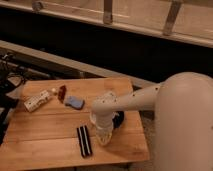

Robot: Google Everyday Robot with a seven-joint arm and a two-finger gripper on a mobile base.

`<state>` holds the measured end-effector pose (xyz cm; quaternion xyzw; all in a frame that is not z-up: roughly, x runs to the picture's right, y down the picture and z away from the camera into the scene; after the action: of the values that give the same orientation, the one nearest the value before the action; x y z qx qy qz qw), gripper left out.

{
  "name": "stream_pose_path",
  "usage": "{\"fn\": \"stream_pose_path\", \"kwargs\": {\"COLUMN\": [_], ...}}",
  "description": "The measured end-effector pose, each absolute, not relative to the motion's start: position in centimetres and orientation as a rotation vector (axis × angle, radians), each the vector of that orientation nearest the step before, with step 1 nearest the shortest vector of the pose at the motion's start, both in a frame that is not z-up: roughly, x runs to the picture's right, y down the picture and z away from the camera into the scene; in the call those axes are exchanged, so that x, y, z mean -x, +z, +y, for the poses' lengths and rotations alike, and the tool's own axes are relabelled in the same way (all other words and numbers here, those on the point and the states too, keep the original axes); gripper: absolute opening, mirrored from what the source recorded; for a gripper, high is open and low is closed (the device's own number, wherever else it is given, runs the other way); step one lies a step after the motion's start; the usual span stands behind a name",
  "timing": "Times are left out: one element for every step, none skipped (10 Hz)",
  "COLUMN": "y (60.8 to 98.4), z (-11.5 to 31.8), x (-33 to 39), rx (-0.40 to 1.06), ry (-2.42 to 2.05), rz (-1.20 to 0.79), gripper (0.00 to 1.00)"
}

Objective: Push the eraser across the table

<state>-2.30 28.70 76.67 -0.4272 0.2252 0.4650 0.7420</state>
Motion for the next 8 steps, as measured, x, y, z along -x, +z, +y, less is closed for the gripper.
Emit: {"fn": "stream_pose_path", "kwargs": {"y": [75.9, 74.6, 73.8, 73.1, 72.6, 72.7, 72.9, 73.4], "z": [28.4, 27.6, 27.0, 26.6, 26.5, 26.7, 27.0, 27.3], "x": [3.0, 3.5, 3.8, 4.0, 4.6, 5.1, 5.2, 5.7], "rx": [0.928, 0.902, 0.886, 0.881, 0.881, 0.876, 0.863, 0.829], "ry": [1.017, 1.025, 1.035, 1.041, 1.039, 1.032, 1.03, 1.031], "rz": [0.45, 0.401, 0.367, 0.345, 0.304, 0.276, 0.264, 0.237], "gripper": [0.0, 0.0, 0.0, 0.0, 0.0, 0.0, 0.0, 0.0]}}
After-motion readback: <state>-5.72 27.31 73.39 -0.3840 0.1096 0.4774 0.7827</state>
